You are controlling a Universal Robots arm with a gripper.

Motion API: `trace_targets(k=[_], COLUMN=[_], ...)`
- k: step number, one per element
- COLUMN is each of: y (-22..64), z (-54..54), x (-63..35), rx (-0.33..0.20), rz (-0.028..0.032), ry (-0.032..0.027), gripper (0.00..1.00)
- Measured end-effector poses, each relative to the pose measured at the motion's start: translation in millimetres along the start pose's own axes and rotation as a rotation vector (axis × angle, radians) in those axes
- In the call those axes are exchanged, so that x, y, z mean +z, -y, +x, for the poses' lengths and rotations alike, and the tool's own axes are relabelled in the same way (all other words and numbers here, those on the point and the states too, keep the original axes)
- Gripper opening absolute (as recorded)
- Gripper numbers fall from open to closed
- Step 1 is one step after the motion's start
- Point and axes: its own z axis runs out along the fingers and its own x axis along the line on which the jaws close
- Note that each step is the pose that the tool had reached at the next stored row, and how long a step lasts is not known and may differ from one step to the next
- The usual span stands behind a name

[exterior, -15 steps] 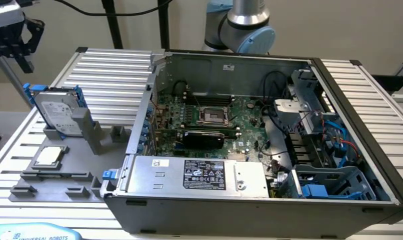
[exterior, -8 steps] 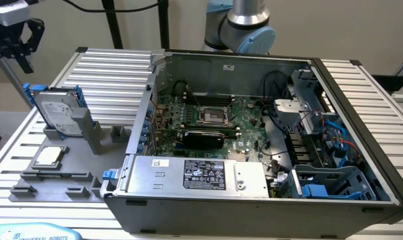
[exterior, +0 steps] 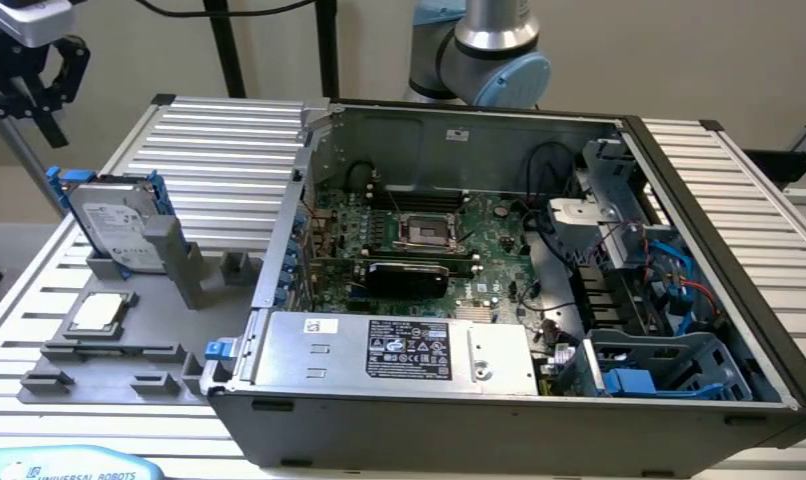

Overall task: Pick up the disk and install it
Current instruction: 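Pick up the disk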

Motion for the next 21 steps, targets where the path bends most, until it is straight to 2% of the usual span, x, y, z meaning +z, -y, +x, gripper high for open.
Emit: trace_targets(k=[21], y=[0.0], z=[0.1], x=[3.9], rx=[-0.381], rz=[-0.0081], ry=[-0.0043], gripper=[0.11])
